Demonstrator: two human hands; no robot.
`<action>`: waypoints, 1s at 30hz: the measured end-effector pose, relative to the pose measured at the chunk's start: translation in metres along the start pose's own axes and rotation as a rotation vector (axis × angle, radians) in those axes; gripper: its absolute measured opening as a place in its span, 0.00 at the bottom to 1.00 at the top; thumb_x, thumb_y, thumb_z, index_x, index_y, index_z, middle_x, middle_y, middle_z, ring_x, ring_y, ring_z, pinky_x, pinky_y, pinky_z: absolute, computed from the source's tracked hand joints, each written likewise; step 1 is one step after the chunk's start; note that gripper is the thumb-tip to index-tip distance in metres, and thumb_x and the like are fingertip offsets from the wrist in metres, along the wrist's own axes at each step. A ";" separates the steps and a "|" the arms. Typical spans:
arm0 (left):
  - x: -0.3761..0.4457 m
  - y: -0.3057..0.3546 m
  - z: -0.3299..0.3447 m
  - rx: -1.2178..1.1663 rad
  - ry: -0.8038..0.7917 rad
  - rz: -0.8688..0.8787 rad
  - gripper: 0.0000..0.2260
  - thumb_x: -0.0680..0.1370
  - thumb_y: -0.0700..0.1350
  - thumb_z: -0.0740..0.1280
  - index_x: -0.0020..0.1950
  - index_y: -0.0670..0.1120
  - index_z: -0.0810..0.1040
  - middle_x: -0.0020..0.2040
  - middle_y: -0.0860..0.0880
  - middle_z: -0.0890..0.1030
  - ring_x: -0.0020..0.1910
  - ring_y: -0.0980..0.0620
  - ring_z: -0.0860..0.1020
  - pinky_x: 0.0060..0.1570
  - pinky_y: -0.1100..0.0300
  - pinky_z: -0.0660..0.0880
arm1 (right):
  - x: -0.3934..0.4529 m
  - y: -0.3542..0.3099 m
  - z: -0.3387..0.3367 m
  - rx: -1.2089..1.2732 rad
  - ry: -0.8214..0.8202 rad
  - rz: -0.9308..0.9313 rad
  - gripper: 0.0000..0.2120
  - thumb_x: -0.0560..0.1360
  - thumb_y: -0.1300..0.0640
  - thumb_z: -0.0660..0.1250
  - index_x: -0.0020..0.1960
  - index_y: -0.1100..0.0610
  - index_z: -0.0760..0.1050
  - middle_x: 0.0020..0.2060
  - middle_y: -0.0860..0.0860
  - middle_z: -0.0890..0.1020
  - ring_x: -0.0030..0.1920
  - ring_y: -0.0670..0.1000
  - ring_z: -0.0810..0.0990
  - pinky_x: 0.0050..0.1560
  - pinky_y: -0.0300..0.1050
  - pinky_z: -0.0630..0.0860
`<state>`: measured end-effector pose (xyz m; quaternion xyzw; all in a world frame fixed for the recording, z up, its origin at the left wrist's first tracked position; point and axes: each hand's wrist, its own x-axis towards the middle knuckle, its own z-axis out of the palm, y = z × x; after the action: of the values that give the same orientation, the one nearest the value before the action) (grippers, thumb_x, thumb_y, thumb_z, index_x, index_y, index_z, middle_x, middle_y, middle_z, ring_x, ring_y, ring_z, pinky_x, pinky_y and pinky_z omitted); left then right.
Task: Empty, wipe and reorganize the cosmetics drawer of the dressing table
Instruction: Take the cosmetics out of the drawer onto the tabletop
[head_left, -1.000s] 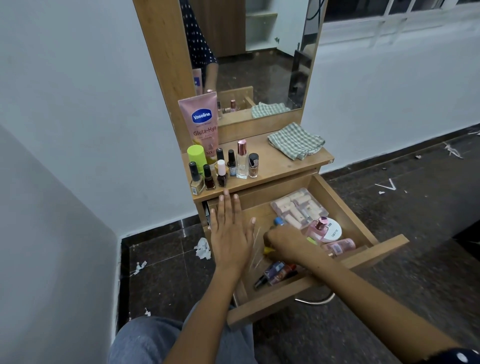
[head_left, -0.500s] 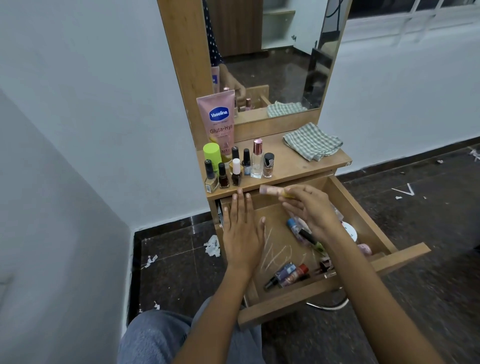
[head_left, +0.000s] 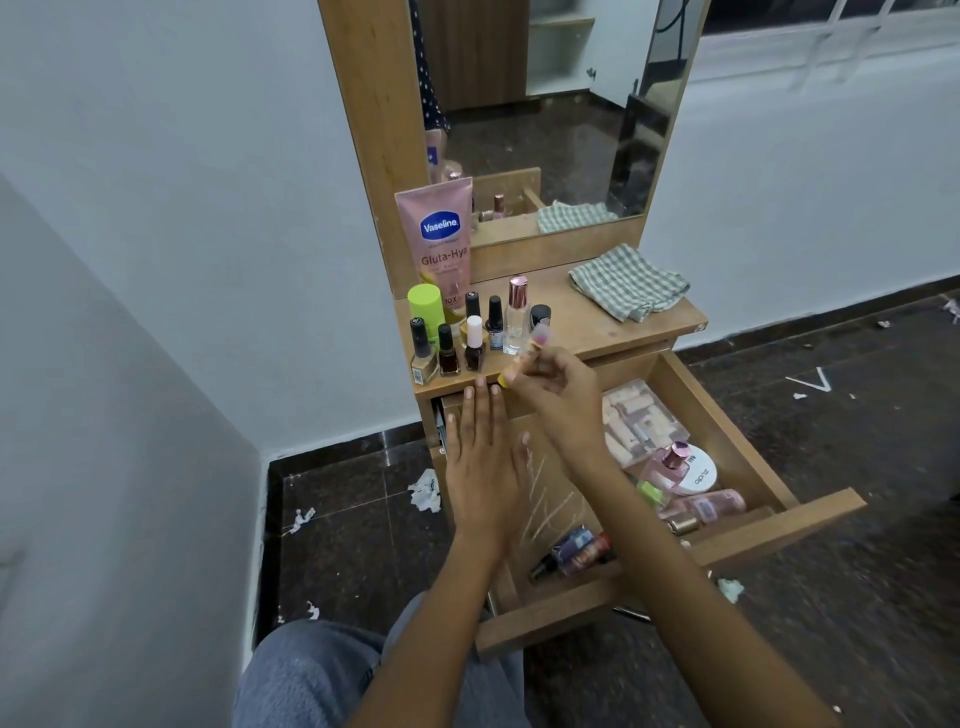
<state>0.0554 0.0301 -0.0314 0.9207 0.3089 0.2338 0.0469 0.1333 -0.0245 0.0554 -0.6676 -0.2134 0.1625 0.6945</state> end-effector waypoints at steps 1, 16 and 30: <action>0.000 0.000 0.000 0.004 0.003 0.000 0.27 0.82 0.54 0.48 0.77 0.41 0.53 0.78 0.44 0.51 0.77 0.48 0.49 0.73 0.51 0.44 | 0.003 0.001 0.006 -0.101 0.049 -0.091 0.13 0.71 0.63 0.72 0.55 0.60 0.78 0.46 0.51 0.84 0.47 0.45 0.83 0.48 0.37 0.79; 0.003 -0.005 0.002 0.168 -0.023 0.012 0.34 0.77 0.53 0.58 0.77 0.40 0.47 0.78 0.44 0.43 0.76 0.48 0.39 0.74 0.52 0.35 | 0.020 0.021 0.033 -0.431 0.236 -0.279 0.07 0.71 0.56 0.73 0.48 0.54 0.79 0.42 0.46 0.83 0.42 0.41 0.82 0.45 0.42 0.81; -0.002 0.005 -0.020 -0.040 0.057 0.090 0.23 0.81 0.57 0.52 0.62 0.42 0.76 0.76 0.38 0.57 0.76 0.43 0.52 0.73 0.47 0.47 | -0.022 0.038 -0.081 -0.806 -0.012 -0.264 0.06 0.69 0.56 0.75 0.38 0.55 0.80 0.34 0.47 0.83 0.34 0.41 0.78 0.38 0.38 0.75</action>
<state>0.0476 0.0237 -0.0129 0.9255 0.2637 0.2679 0.0457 0.1586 -0.1027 0.0146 -0.8518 -0.3475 -0.0203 0.3915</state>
